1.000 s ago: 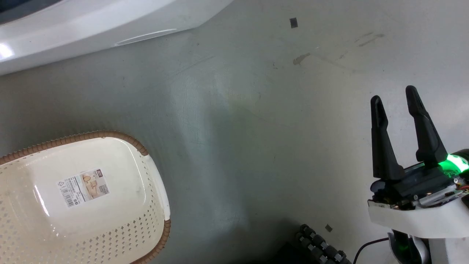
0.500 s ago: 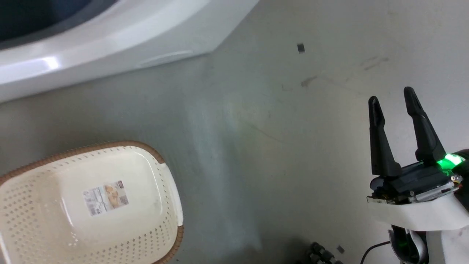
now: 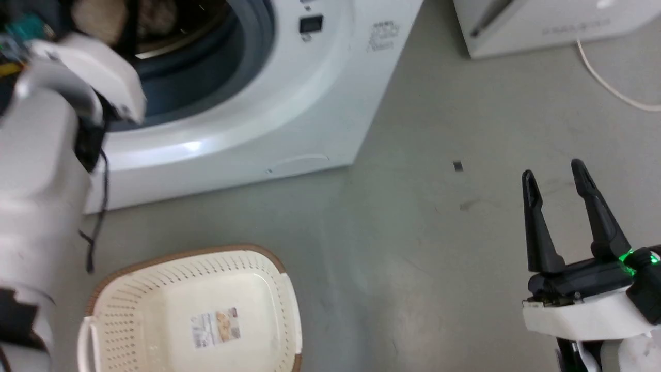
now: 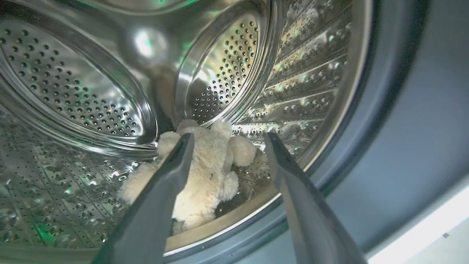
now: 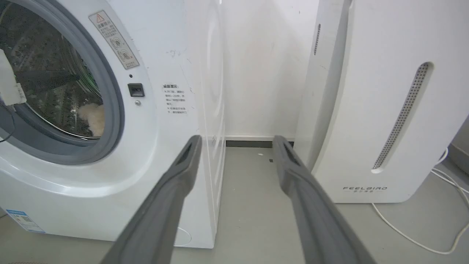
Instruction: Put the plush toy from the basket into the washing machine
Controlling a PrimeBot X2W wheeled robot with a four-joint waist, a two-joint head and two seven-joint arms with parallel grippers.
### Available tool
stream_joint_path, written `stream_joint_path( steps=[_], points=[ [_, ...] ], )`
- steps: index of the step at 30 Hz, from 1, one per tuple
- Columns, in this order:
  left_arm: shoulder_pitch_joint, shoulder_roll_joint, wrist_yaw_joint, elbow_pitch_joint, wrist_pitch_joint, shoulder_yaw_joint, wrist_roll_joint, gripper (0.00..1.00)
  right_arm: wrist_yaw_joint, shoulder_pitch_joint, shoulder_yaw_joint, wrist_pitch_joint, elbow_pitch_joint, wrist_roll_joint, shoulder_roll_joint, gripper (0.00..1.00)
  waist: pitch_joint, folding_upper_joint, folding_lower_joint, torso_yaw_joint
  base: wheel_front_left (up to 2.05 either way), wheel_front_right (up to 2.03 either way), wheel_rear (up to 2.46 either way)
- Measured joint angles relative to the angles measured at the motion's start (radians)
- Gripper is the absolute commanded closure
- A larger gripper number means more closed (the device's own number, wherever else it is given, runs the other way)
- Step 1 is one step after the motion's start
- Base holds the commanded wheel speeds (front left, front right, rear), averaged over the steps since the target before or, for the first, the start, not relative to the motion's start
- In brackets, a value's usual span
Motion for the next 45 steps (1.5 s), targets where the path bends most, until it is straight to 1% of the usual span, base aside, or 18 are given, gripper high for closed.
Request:
stream_joint_path(
  steps=[5, 7, 9, 11, 17, 19, 23, 27, 33, 36, 38, 39, 45],
  points=[
    [0.230, -0.034, 0.032, -0.164, 0.000, 0.076, -0.014, 0.00, 0.000, 0.044, -0.006, 0.000, 0.012, -0.031, 0.000, 0.00, -0.109, 0.0000, 0.0000, 0.047, 0.00, 0.00, 0.00],
    [0.318, -0.046, 0.058, -0.244, 0.000, 0.118, -0.014, 0.00, 0.000, 0.061, -0.009, 0.000, 0.017, -0.035, 0.000, 0.00, -0.150, 0.0000, 0.0000, 0.066, 0.00, 0.00, 0.00],
    [0.403, -0.057, 0.098, -0.349, 0.000, 0.169, 0.002, 0.00, 0.000, 0.076, -0.014, 0.000, 0.022, -0.043, 0.000, 0.00, -0.189, 0.0000, -0.0001, 0.087, 0.00, 0.00, 0.00],
    [0.491, -0.072, 0.129, -0.462, -0.001, 0.220, 0.020, 0.00, 0.000, 0.088, -0.019, 0.000, 0.028, -0.047, 0.000, 0.00, -0.223, 0.0000, -0.0001, 0.108, 0.00, 0.00, 0.00],
    [0.777, -0.145, 0.197, -0.718, -0.001, 0.335, 0.083, 0.00, 0.000, 0.119, -0.025, 0.000, 0.047, -0.051, 0.000, 0.00, -0.304, 0.0000, -0.0001, 0.173, 0.00, 0.00, 0.00],
    [0.858, -0.171, 0.210, -0.784, -0.001, 0.362, 0.102, 0.00, 0.000, 0.131, -0.034, 0.000, 0.053, -0.050, 0.000, 0.00, -0.325, 0.0000, -0.0002, 0.193, 0.00, 0.00, 0.00],
    [0.995, -0.229, 0.214, -0.869, -0.001, 0.382, 0.142, 0.00, 0.000, 0.165, -0.052, 0.000, 0.064, -0.042, 0.000, 0.00, -0.358, 0.0000, -0.0002, 0.229, 0.00, 0.00, 0.00],
    [1.099, -0.271, 0.199, -0.903, -0.001, 0.387, 0.167, 0.00, 0.000, 0.183, -0.047, 0.000, 0.077, -0.042, 0.000, 0.00, -0.385, 0.0000, -0.0001, 0.250, 0.00, 0.00, 0.00],
    [1.199, -0.305, 0.169, -0.904, -0.001, 0.401, 0.205, 0.00, 0.000, 0.199, -0.038, 0.000, 0.090, -0.040, 0.000, 0.00, -0.412, 0.0000, -0.0001, 0.255, 0.00, 0.00, 0.00],
    [1.221, -0.308, 0.133, -0.880, -0.001, 0.413, 0.220, 0.00, 0.000, 0.201, -0.035, 0.000, 0.093, -0.038, 0.000, 0.00, -0.415, 0.0000, -0.0001, 0.255, 0.00, 0.00, 0.00],
    [1.228, -0.311, 0.118, -0.858, -0.001, 0.425, 0.234, 0.00, 0.000, 0.202, -0.030, 0.000, 0.098, -0.032, 0.000, 0.00, -0.417, 0.0000, -0.0001, 0.255, 0.00, 0.00, 0.00],
    [1.230, -0.315, 0.109, -0.850, -0.001, 0.435, 0.235, 1.00, 0.000, 0.202, -0.028, 0.000, 0.100, -0.031, 0.000, 1.00, -0.418, 0.0000, -0.0001, 0.254, 0.00, 0.00, 0.00],
    [1.229, -0.317, 0.108, -0.849, 0.002, 0.437, 0.234, 1.00, 0.000, 0.201, -0.026, 0.001, 0.101, -0.032, 0.000, 1.00, -0.419, 0.0000, 0.0000, 0.254, 0.00, 0.00, 0.00]
  ],
)
